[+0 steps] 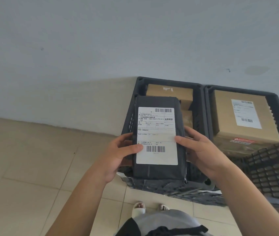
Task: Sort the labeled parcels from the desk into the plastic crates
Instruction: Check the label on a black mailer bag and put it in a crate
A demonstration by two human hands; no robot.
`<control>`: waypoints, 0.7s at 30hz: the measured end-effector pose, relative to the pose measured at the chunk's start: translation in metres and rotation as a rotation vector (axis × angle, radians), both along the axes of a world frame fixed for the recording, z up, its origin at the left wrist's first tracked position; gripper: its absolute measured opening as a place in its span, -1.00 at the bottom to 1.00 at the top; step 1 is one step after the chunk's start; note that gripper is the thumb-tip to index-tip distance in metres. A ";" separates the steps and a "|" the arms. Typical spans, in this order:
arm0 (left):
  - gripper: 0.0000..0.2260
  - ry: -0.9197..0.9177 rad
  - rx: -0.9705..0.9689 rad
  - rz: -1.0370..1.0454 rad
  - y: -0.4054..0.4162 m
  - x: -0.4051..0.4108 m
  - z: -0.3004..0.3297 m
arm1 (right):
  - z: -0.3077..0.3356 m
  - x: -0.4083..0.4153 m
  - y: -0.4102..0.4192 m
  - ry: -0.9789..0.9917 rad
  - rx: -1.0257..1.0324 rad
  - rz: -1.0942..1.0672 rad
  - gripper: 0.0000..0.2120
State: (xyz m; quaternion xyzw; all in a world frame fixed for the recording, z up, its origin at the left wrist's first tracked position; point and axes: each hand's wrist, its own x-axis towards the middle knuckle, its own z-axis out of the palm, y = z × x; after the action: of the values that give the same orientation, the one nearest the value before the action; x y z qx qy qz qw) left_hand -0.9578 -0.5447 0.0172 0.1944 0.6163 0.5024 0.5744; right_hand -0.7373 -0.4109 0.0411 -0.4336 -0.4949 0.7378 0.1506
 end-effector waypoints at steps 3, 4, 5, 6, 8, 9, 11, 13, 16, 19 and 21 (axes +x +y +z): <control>-0.29 0.026 -0.033 0.051 0.009 0.000 0.001 | -0.004 0.009 0.009 -0.011 -0.001 -0.035 -0.52; -0.30 0.057 -0.045 0.075 0.012 -0.002 0.001 | -0.007 0.012 0.013 -0.045 0.021 -0.072 -0.58; -0.33 0.093 -0.057 0.088 0.016 -0.003 0.001 | -0.012 0.016 0.017 -0.107 0.064 -0.126 -0.63; -0.39 0.130 -0.075 0.094 0.020 -0.004 -0.001 | -0.018 0.021 0.021 -0.190 0.123 -0.190 -0.65; -0.53 0.215 -0.134 0.104 0.029 -0.005 -0.007 | -0.031 0.031 0.028 -0.358 0.236 -0.303 -0.62; -0.57 0.252 -0.167 0.107 0.034 -0.004 -0.012 | -0.038 0.036 0.031 -0.424 0.269 -0.333 -0.59; -0.61 0.316 -0.227 0.093 0.043 -0.001 -0.022 | -0.054 0.048 0.034 -0.480 0.281 -0.352 -0.55; -0.65 0.373 -0.283 0.046 0.052 0.005 -0.030 | -0.070 0.057 0.035 -0.504 0.285 -0.343 -0.51; -0.68 0.412 -0.358 -0.025 0.064 0.012 -0.047 | -0.090 0.064 0.037 -0.598 0.369 -0.297 -0.43; -0.72 0.409 -0.461 -0.076 0.076 0.015 -0.065 | -0.110 0.063 0.036 -0.751 0.436 -0.205 -0.29; -0.79 0.383 -0.518 -0.103 0.086 0.013 -0.075 | -0.122 0.059 0.032 -0.841 0.469 -0.155 -0.21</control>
State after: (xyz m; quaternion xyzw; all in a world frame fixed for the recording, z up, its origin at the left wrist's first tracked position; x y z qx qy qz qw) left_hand -0.9452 -0.4582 -0.0580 0.1636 0.8099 0.2535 0.5031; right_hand -0.6783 -0.3788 -0.0813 -0.6839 -0.6320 0.3541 0.0857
